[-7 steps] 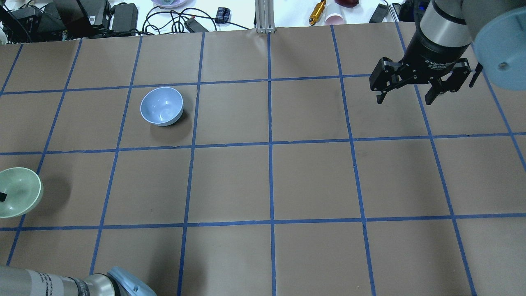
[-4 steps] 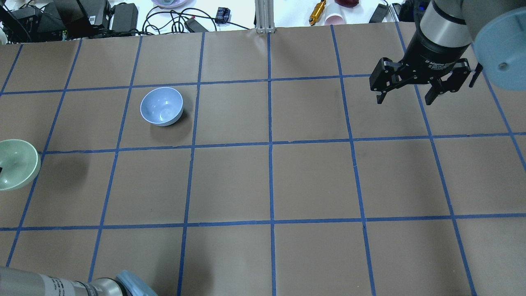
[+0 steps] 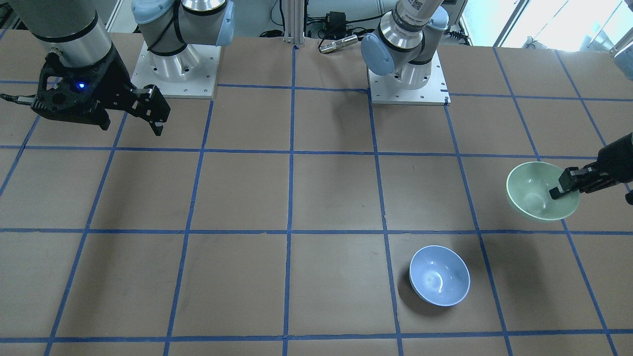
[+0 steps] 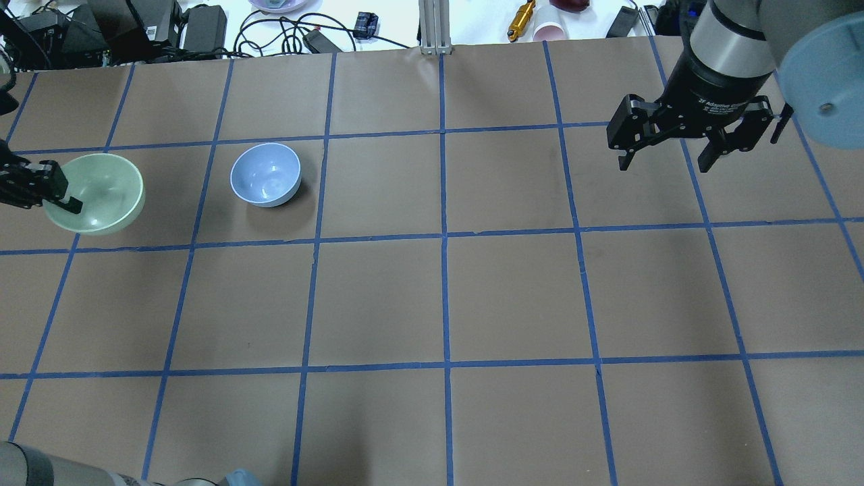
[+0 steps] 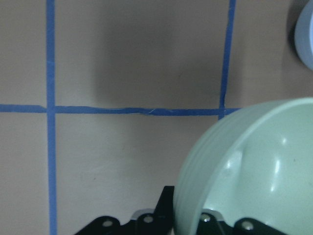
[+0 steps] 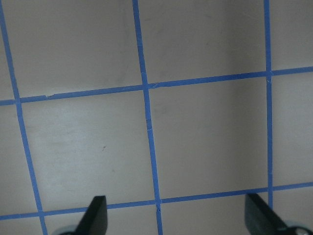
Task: Stack green bowl on blue bowl
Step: 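Carry the green bowl with the left gripper over the pale blue bowl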
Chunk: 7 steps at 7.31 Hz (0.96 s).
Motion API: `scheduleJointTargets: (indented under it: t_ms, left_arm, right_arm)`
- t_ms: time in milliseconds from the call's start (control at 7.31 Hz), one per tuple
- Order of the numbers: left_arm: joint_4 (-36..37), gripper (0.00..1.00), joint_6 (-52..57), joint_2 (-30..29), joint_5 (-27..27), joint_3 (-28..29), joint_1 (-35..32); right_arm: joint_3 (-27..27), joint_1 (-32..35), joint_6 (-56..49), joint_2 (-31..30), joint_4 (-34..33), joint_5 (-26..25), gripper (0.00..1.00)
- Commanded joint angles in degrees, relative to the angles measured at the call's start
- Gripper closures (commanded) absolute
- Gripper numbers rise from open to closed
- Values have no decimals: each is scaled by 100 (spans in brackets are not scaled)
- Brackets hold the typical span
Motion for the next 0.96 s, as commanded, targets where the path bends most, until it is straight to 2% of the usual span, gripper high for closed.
scheduleJointTargets:
  t_ms: [0,274,821]
  left_arm:
    - [6,100,-960,-97,-654,134,-668]
    - [58,100,-1342,-220,-1156,162,-891]
    - [540,100,-1447,-764,-1386,126,-1014]
  right_arm:
    - [0,0,0,0,0,-2,0]
    - [0,0,0,0,0,-2,0]
    - [0,0,0,0,0,7,0]
